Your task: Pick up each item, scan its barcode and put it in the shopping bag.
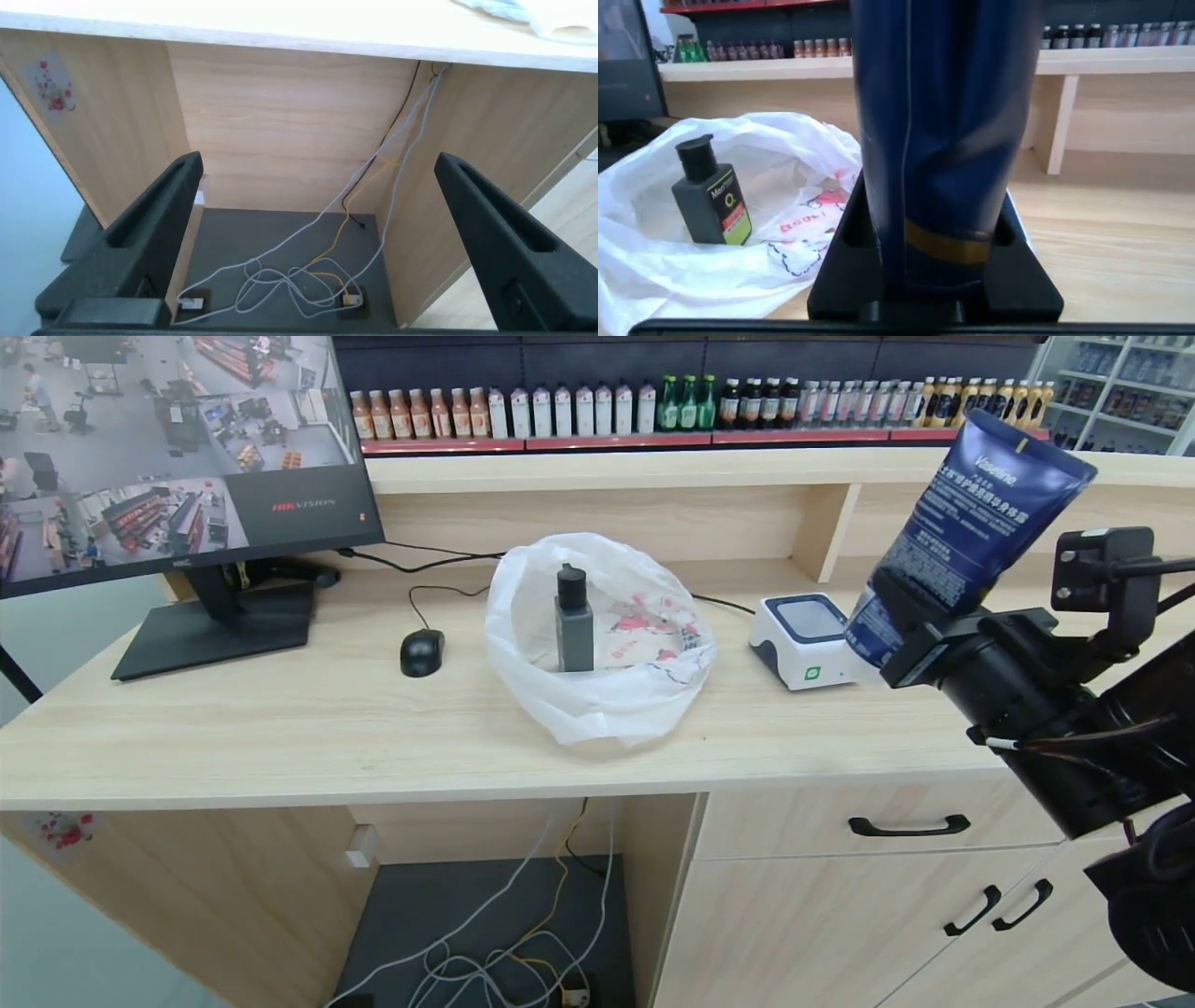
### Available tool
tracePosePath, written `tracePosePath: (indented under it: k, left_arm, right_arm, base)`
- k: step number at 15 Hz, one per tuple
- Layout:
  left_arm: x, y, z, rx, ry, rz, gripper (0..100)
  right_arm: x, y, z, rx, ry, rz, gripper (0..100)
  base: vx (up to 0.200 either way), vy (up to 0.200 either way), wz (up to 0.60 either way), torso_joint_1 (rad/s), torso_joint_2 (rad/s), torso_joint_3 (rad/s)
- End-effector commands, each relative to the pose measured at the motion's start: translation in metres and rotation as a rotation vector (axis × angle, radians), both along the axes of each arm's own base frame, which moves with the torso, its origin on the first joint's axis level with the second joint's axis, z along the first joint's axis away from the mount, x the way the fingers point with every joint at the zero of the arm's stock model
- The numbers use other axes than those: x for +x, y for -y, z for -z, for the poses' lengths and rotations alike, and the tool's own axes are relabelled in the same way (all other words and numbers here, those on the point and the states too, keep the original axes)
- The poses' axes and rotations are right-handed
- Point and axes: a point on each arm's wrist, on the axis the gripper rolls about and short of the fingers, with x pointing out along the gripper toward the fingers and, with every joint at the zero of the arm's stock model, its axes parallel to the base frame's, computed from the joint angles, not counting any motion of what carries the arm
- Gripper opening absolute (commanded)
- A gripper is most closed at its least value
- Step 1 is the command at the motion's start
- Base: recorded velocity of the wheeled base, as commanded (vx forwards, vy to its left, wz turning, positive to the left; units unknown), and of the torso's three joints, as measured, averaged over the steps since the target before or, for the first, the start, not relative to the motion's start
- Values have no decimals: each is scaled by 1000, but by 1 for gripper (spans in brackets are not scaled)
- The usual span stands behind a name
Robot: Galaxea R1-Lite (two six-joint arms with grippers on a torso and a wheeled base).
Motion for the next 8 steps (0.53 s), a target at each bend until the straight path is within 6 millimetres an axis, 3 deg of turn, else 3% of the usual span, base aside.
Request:
tracePosePath:
  k: [1, 8]
  left_arm:
    - [0, 0, 0, 0, 0, -1, 100]
    - [0, 0, 0, 0, 0, -1, 100]
  right_arm:
    - [6, -2, 2, -16, 1, 4, 0]
    - [49, -8, -3, -350, 116, 178, 0]
  base:
    - [0, 0, 0, 0, 0, 0]
    - [0, 0, 0, 0, 0, 0]
